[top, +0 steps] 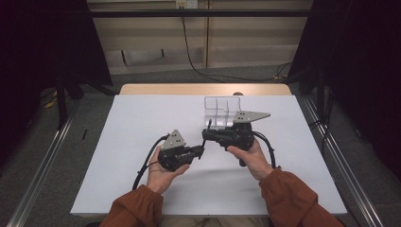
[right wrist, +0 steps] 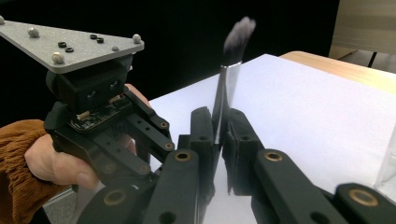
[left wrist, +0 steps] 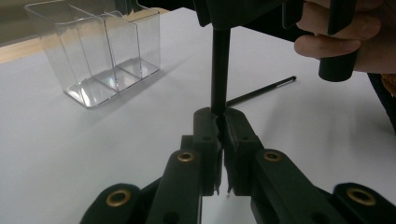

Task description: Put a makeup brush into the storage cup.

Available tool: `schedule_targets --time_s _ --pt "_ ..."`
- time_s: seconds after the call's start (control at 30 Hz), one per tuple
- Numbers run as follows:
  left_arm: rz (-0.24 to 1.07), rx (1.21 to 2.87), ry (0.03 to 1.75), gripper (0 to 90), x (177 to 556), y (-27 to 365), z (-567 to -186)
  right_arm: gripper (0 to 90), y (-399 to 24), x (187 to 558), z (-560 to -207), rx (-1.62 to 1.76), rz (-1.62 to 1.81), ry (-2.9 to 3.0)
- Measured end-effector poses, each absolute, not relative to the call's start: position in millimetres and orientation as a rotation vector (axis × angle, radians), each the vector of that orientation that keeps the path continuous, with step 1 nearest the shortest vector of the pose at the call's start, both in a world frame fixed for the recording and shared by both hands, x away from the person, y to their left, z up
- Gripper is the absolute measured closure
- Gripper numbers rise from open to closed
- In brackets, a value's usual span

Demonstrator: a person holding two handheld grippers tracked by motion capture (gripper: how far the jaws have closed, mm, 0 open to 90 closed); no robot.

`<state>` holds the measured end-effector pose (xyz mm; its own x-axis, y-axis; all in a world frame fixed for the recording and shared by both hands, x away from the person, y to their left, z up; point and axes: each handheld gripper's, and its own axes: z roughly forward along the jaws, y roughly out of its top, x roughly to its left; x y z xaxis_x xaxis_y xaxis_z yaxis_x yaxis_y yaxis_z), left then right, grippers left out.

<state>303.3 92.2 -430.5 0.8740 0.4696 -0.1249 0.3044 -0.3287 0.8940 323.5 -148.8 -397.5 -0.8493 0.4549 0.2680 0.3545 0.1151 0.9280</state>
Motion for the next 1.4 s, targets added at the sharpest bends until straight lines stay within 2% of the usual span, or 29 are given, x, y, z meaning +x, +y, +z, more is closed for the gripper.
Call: schedule_targets --time_s 0.33,0.53,0.93,1.07,1.13,1.27,1.4 --pt "0.164 1.906 0.567 83.6 302.8 92.9 -433.7 84.0 -147.1 321.5 -396.4 0.818 1.863 2.293" --pt "0.145 1.899 0.576 77.2 302.3 93.5 -433.4 84.0 -146.9 320.2 -394.4 0.801 1.872 2.291" --pt "0.179 1.864 0.624 44.6 304.7 101.8 -429.9 83.9 -148.4 320.0 -393.2 0.8 1.871 2.29" --pt "0.18 1.861 0.663 28.9 304.7 102.6 -428.0 83.9 -150.1 320.2 -392.7 0.801 1.867 2.283" --pt "0.203 1.858 0.67 26.2 304.0 104.5 -426.4 84.0 -150.9 320.1 -392.3 0.8 1.863 2.283" --pt "0.228 1.865 0.702 13.7 305.4 109.0 -425.6 83.9 -152.6 320.4 -392.1 0.803 1.86 2.28" --pt "0.234 1.873 0.741 5.1 305.1 111.7 -423.6 83.9 -154.4 320.1 -391.9 0.808 1.862 2.277"
